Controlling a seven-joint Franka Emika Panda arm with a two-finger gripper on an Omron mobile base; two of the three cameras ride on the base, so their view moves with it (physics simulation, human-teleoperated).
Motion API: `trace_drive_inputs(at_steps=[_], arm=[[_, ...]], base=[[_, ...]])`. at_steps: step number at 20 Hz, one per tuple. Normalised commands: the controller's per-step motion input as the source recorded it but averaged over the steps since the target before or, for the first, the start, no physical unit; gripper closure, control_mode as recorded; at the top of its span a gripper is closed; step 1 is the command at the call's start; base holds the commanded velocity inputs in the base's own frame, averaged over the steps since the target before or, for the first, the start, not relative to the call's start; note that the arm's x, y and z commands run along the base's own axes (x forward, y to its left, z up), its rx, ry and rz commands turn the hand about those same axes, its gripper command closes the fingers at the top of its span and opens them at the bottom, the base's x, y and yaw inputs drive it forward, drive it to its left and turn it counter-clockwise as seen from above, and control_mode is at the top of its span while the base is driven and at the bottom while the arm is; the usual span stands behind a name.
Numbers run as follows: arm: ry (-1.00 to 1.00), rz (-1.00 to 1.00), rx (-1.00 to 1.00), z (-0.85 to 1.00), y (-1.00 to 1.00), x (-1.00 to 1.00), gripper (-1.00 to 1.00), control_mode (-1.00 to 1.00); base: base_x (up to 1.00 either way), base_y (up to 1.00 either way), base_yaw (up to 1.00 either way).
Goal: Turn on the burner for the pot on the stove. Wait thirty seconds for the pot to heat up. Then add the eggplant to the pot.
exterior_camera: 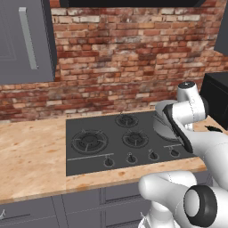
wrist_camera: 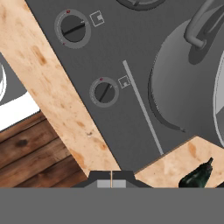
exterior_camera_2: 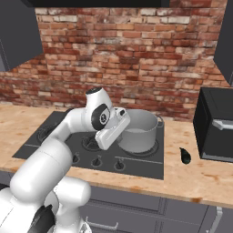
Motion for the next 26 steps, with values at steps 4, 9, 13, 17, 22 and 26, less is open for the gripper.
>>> trace_drive_inputs(at_steps=[4, 9, 13, 17, 22, 26], arm=[[0.00, 0.00, 0.00, 0.00, 0.00, 0.00, 1.00, -1.00], [0.00, 0.00, 0.00, 0.00, 0.00, 0.00, 1.00, -1.00], [0.00, 0.00, 0.00, 0.00, 0.00, 0.00, 1.00, -1.00], [0.00, 0.00, 0.00, 0.00, 0.00, 0.00, 1.00, -1.00], [0.00, 0.00, 0.00, 0.00, 0.00, 0.00, 1.00, -1.00], [0.00, 0.00, 0.00, 0.00, 0.00, 0.00, 1.00, -1.00]], base=[[0.00, 0.00, 0.00], [0.00, 0.00, 0.00], [0.00, 0.00, 0.00], [0.00, 0.00, 0.00], [0.00, 0.00, 0.00], [0.00, 0.00, 0.00]])
